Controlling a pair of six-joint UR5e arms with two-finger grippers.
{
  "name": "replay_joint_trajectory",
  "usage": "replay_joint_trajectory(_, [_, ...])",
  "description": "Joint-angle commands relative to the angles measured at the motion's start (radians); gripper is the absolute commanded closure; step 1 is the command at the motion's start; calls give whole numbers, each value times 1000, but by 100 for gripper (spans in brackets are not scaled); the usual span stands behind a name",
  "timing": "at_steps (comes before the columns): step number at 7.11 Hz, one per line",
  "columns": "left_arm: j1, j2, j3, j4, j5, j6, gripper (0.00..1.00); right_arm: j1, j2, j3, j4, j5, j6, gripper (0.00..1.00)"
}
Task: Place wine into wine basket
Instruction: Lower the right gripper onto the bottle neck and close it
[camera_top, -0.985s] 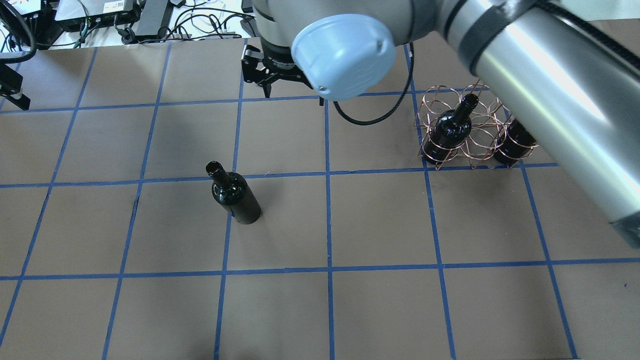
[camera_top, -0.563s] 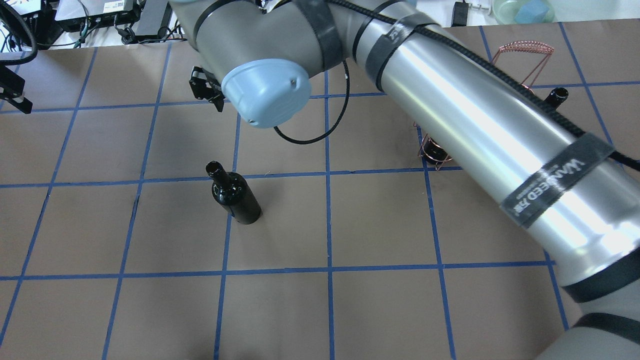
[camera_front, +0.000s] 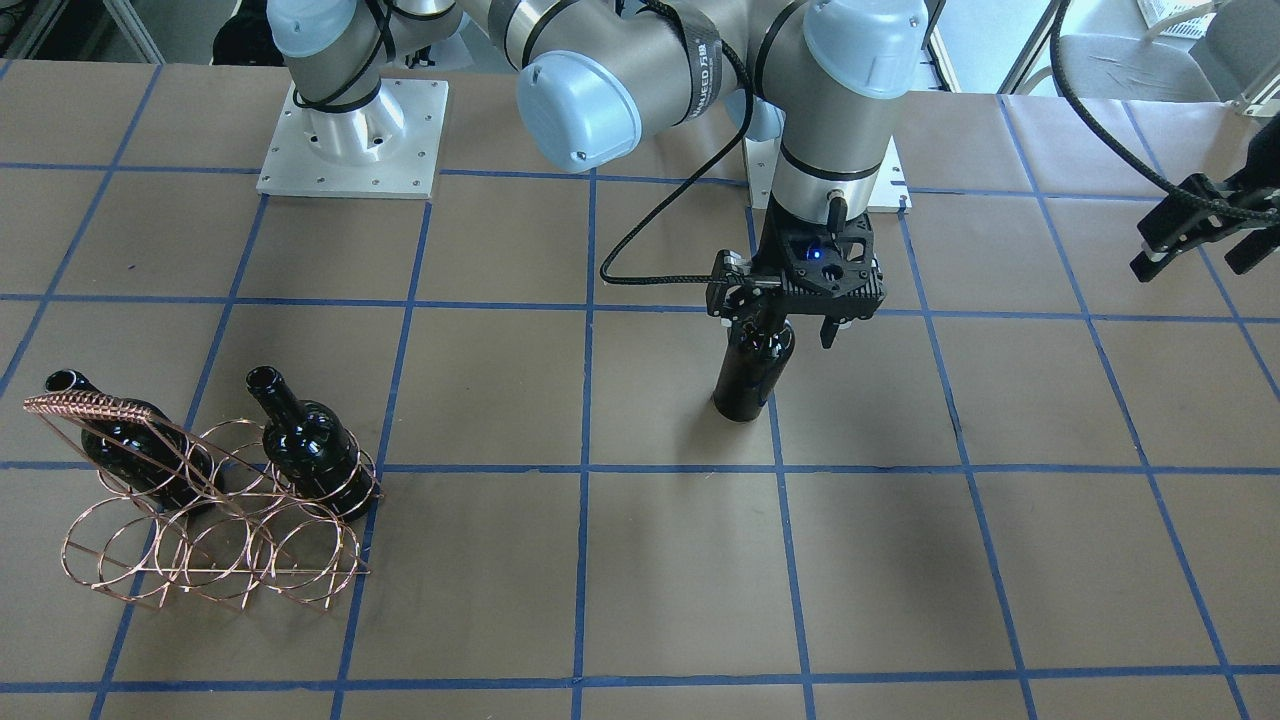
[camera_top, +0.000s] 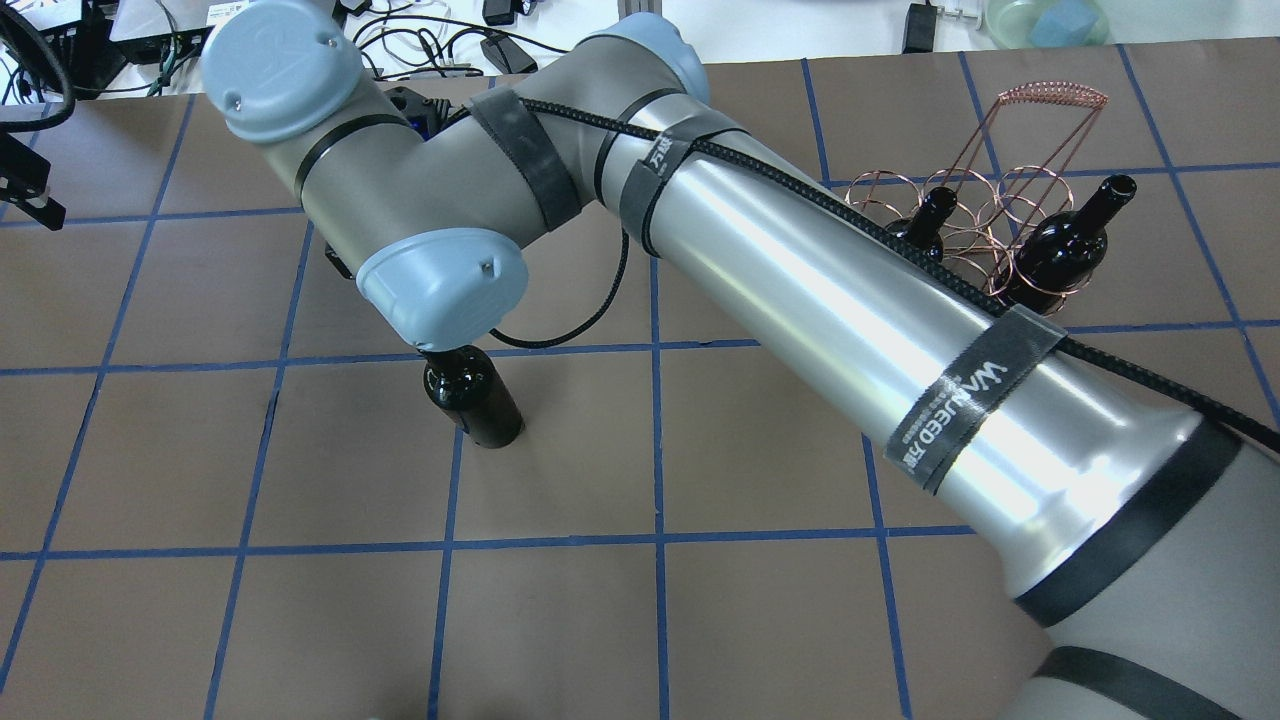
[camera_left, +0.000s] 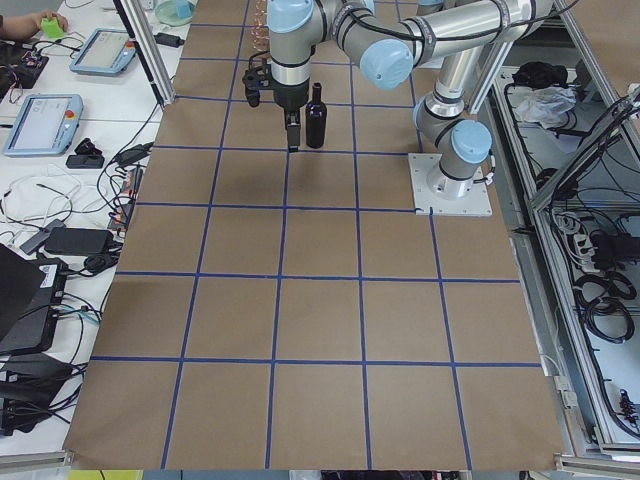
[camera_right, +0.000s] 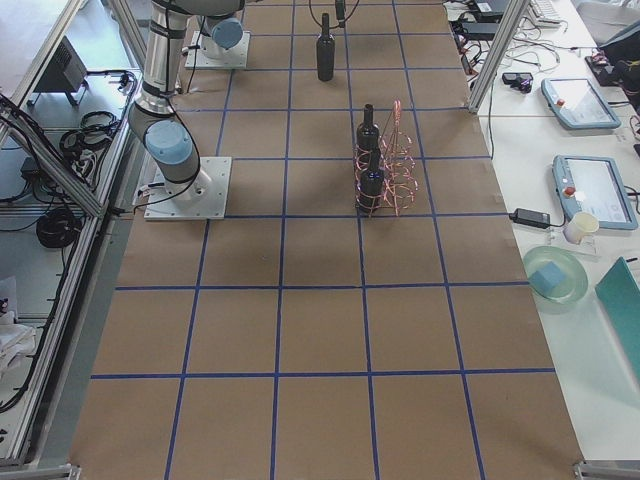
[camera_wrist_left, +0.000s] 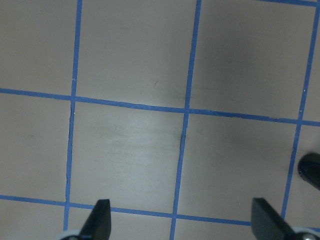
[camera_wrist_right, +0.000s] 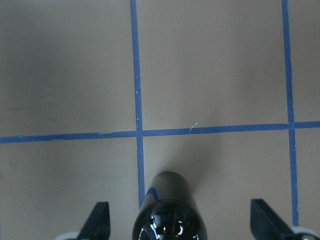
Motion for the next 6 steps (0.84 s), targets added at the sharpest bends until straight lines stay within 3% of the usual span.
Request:
replay_joint_trajectory(1, [1,0,-1,0,1,1,0,12,3,14,7,5,-43,0])
replay_joint_trajectory(4, [1,0,-1,-3,-20,1,0,32,0,40,13,33,-49,2])
replay_joint_trajectory(6, [1,0,-1,-18,-24,-1,0,40,-8,46,52,59,-39,16])
